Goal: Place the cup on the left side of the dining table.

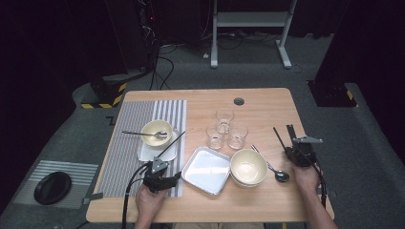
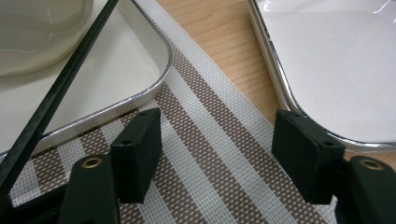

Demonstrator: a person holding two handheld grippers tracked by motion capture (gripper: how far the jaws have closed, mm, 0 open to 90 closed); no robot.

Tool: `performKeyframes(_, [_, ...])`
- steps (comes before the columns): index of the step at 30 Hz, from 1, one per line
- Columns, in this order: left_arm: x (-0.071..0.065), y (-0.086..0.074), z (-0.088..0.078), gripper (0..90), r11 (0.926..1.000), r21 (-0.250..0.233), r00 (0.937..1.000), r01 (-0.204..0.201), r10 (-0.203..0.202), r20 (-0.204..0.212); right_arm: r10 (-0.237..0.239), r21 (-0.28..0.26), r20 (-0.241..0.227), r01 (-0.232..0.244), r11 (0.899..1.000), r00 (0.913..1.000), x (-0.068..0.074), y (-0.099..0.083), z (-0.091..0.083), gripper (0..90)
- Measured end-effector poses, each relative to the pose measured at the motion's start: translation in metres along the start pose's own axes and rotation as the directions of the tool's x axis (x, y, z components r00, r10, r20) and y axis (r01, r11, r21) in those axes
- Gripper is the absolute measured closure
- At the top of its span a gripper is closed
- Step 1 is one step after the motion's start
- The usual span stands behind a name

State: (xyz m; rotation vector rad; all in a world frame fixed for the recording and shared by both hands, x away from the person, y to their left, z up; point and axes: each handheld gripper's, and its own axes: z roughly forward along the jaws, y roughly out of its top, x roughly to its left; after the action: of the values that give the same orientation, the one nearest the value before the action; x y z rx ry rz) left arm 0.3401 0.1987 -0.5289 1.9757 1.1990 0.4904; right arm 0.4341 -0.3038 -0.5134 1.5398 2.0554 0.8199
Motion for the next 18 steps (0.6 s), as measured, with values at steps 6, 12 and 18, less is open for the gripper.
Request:
performKeyframes(6, [0.0, 0.0, 0.0, 33.6, 1.0, 0.0, 1.0, 0.002, -0.002, 0.007, 0.0, 0.018, -0.021, 0.001, 1.0, 0.9998, 0.006, -0.002, -0.003, 85.1])
performKeyframes(12, [0.0, 0.0, 0.0, 33.6, 1.0, 0.0, 1.0, 0.0, 0.0, 0.004, -0.03, 0.013, -0.034, 0.031, 0.999, 0.9989, 0.009, -0.005, -0.005, 85.3])
performKeyframes(18, [0.0, 0.0, 0.0, 33.5, 1.0, 0.0, 1.0, 0.001, -0.001, 0.002, -0.049, 0.013, -0.052, 0.05, 0.999, 0.9975, 0.013, -0.007, -0.008, 85.4])
